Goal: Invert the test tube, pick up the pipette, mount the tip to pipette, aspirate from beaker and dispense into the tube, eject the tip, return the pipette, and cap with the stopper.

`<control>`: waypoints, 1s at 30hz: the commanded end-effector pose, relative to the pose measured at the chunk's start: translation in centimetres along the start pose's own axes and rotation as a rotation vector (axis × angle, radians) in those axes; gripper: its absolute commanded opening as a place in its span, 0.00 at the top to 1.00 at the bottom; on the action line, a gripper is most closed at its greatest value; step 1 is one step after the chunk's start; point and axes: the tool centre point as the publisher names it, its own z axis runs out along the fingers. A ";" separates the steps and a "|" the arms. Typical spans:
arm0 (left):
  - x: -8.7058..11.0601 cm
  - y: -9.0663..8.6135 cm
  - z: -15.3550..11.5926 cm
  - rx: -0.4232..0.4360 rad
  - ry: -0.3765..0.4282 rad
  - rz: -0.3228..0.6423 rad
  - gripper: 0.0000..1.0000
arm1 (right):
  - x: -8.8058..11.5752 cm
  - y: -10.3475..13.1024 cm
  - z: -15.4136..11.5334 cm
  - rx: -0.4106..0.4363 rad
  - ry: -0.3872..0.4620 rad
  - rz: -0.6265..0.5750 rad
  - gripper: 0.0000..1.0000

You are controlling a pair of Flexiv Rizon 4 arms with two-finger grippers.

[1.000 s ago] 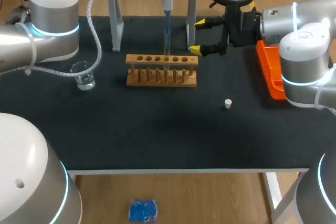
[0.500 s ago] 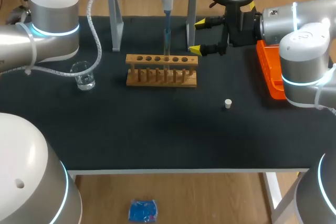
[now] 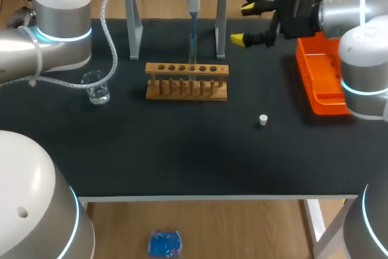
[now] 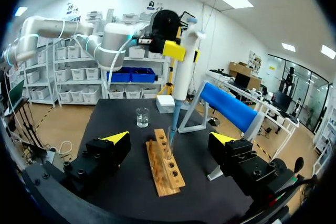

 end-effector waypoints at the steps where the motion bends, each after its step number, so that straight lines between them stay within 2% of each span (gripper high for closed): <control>1: 0.0 0.0 0.0 0.002 0.000 0.001 1.00 | 0.3 2.6 -4.1 0.094 -0.011 0.033 0.00; 8: 0.0 0.0 0.0 0.002 0.000 0.001 1.00 | 0.0 6.0 -5.3 0.129 -0.009 0.111 0.00; 26: 0.0 0.0 0.0 0.002 0.000 0.001 1.00 | 0.0 6.0 -5.3 0.129 -0.009 0.111 0.00; 30: 0.0 0.0 0.0 0.002 0.000 0.001 1.00 | 0.5 8.4 -4.7 0.087 0.006 0.117 0.00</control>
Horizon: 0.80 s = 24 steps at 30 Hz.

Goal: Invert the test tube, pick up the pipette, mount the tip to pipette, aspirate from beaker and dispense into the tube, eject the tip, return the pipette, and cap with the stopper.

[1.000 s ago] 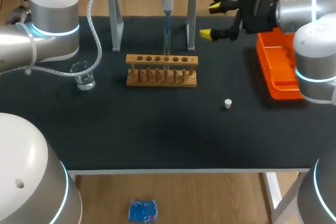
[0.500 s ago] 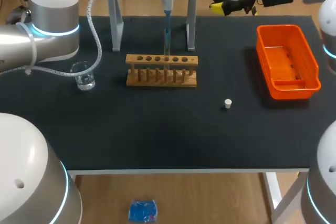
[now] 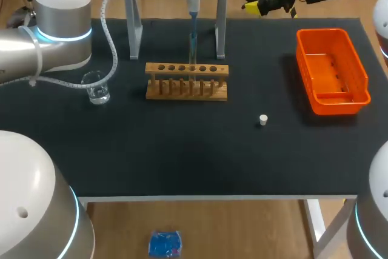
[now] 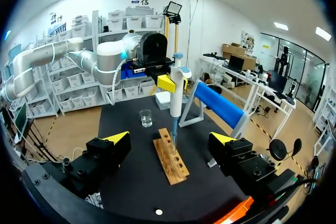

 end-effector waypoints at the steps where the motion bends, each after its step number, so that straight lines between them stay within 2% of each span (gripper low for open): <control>1: 0.0 0.0 0.0 0.002 0.000 0.001 1.00 | 0.5 2.1 0.4 -0.016 0.003 0.007 0.00; 6: 0.0 0.0 0.0 0.002 0.000 0.001 1.00 | 0.4 4.4 1.9 -0.030 -0.005 -0.003 0.00; 12: 0.0 0.0 0.0 0.002 0.000 0.001 1.00 | -0.2 6.6 3.1 -0.037 -0.021 0.051 0.00; 13: 0.0 0.0 0.0 0.002 0.000 0.001 1.00 | -0.3 6.9 3.2 -0.034 -0.031 0.056 0.04; 14: 0.0 0.0 0.0 0.002 0.000 0.001 1.00 | -0.4 7.2 3.3 -0.036 -0.033 0.059 0.22; 15: 0.0 0.0 0.0 0.002 0.000 0.001 1.00 | -0.4 7.5 3.4 -0.036 -0.034 0.062 0.53; 17: 0.0 0.0 0.0 0.002 0.000 0.001 1.00 | -0.4 8.0 3.6 -0.036 -0.043 0.065 0.77; 18: 0.0 0.0 0.0 0.002 0.000 0.001 1.00 | -0.4 8.3 3.6 -0.037 -0.045 0.065 1.00; 24: 0.0 0.0 0.0 0.002 0.000 0.001 1.00 | -0.7 9.8 4.2 -0.054 -0.050 0.053 1.00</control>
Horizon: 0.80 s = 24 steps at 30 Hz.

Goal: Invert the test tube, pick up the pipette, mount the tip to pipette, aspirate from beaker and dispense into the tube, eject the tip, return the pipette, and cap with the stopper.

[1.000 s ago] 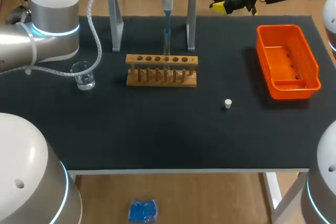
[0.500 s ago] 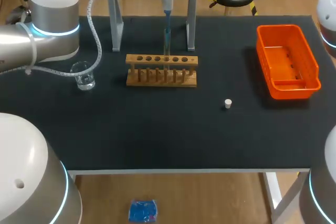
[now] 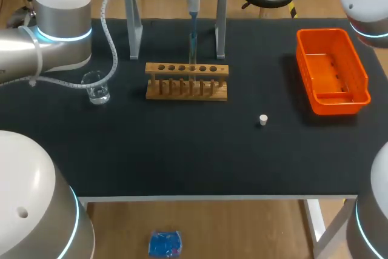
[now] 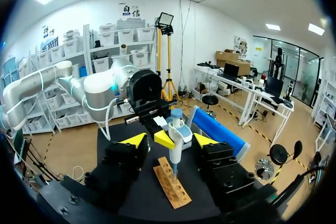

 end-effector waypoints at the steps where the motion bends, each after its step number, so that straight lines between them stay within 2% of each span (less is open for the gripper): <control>1: 0.0 0.0 0.0 0.002 0.000 0.001 1.00 | -0.3 1.0 1.0 0.005 0.000 -0.004 1.00; 7: 0.0 0.0 0.0 0.002 0.000 0.001 1.00 | -0.8 2.1 2.3 -0.003 0.002 -0.001 1.00; 24: 0.0 0.0 0.0 0.002 0.000 0.001 1.00 | -0.3 4.2 4.7 -0.014 0.021 0.010 1.00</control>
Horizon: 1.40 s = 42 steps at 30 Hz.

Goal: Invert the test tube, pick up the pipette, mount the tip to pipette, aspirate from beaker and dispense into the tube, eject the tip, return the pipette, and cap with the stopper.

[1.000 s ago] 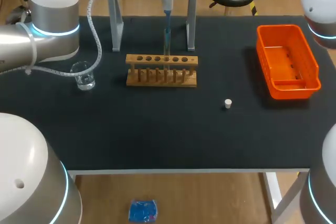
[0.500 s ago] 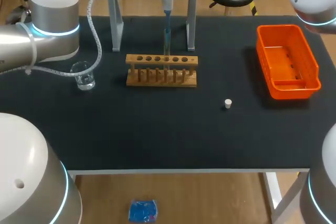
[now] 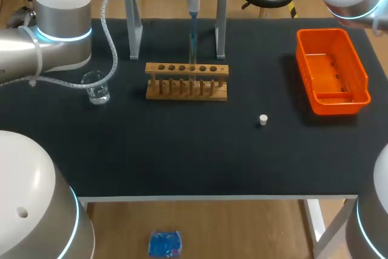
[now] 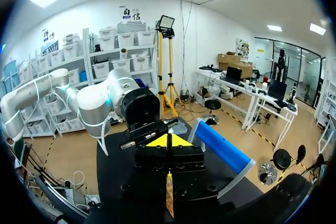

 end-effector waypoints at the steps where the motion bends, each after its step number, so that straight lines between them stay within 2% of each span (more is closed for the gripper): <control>1: 0.0 0.0 0.0 0.002 0.000 0.001 1.00 | -0.1 0.4 0.8 0.009 0.001 0.001 1.00; 13: 0.0 0.0 0.0 0.002 0.000 0.001 1.00 | -0.5 -0.2 1.8 0.025 -0.005 -0.017 1.00; 42: 0.0 0.0 0.0 0.002 0.000 0.001 1.00 | -0.9 -0.8 2.2 0.039 -0.002 -0.007 1.00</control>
